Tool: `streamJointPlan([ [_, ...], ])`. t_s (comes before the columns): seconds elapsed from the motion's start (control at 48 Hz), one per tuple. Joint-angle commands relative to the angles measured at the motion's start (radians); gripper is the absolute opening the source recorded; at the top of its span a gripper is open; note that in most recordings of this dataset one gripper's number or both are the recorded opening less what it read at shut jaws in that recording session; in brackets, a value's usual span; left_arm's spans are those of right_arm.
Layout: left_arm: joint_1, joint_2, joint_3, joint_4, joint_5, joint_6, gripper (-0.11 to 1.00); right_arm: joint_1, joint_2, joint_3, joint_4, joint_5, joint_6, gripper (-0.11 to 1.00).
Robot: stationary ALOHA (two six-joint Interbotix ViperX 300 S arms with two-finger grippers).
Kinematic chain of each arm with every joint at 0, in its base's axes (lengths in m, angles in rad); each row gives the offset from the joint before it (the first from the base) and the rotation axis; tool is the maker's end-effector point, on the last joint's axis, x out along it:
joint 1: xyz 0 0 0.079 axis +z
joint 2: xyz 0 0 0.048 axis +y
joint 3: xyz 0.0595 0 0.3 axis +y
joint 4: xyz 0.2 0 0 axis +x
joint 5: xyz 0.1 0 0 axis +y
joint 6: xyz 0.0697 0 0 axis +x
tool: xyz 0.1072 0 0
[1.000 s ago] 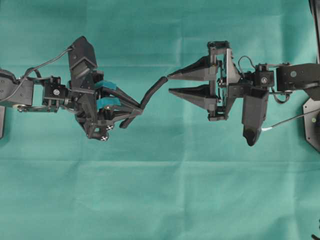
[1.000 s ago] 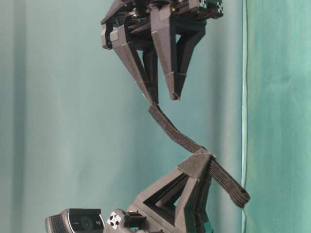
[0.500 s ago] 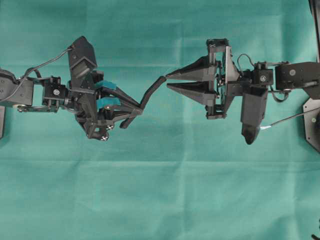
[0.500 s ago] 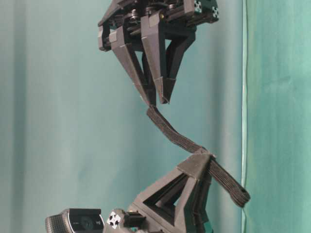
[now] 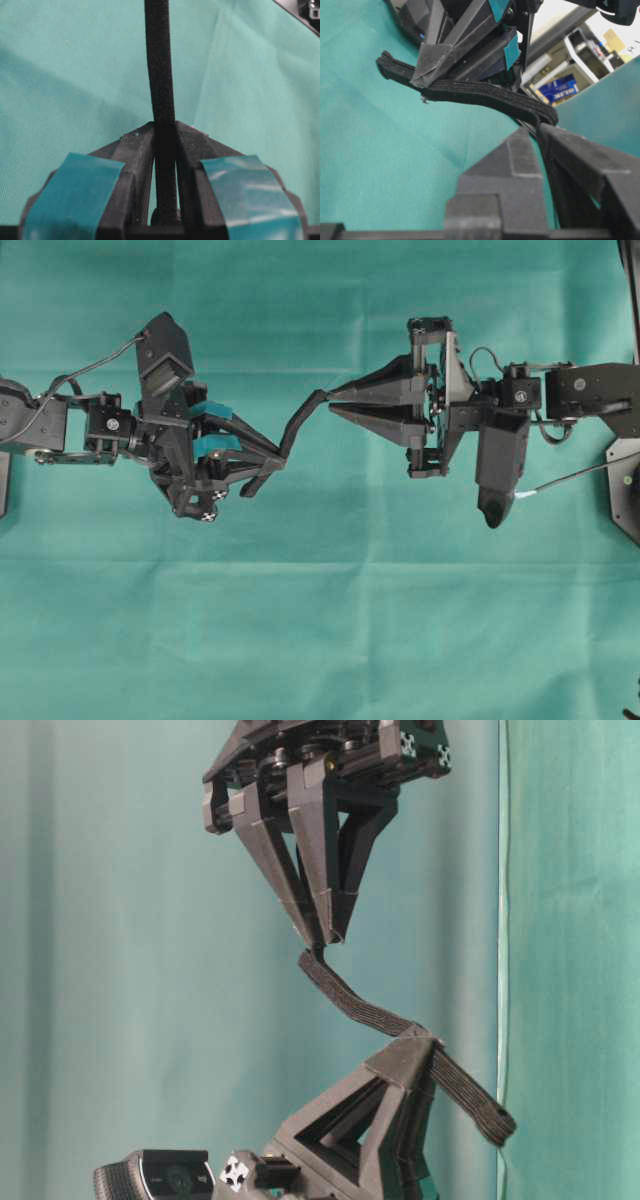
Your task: Peel off the Velcro with your right arm.
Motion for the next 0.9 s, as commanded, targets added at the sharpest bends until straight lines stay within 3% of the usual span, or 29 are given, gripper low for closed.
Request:
streamJointPlan([
  [0.0, 0.003, -0.012, -0.012, -0.002, -0.011, 0.000, 0.10, 0.003, -0.009, -0.020, -0.002, -0.009, 0.002, -0.06],
  [0.875, -0.009, -0.011, -0.014, -0.003, -0.011, 0.000, 0.10, 0.005, 0.011, -0.043, 0.000, -0.011, 0.006, -0.06],
])
